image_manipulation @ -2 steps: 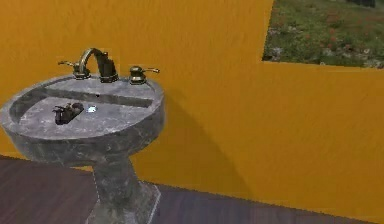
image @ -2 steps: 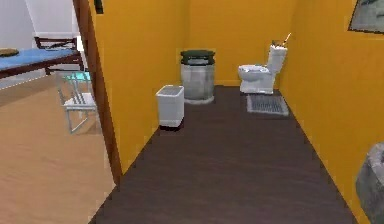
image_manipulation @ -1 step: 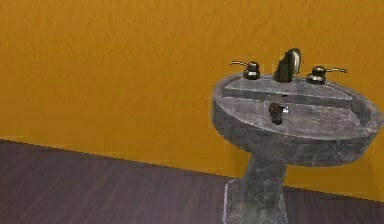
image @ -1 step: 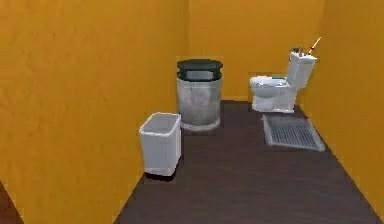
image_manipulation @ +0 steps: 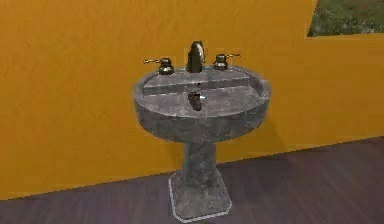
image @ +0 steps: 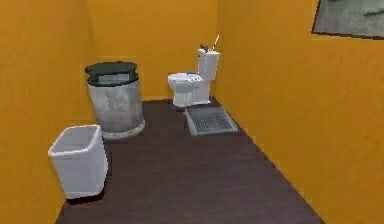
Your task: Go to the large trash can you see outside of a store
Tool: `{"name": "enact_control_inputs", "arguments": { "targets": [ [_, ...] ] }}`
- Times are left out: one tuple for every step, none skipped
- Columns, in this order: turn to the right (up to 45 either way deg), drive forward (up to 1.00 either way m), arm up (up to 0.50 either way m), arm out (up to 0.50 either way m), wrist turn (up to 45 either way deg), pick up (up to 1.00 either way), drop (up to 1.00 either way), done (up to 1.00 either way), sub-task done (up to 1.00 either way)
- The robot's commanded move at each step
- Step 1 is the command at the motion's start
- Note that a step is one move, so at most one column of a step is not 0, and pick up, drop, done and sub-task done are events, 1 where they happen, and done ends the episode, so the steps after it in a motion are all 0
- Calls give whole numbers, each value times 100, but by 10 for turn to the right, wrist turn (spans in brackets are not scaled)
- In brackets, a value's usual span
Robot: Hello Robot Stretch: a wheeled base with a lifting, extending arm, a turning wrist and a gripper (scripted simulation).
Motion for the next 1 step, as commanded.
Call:
{"name": "enact_control_inputs", "arguments": {
  "targets": [
    [0, 100, 0, 0, 0, 0, 0, 0, 0]
  ]
}}
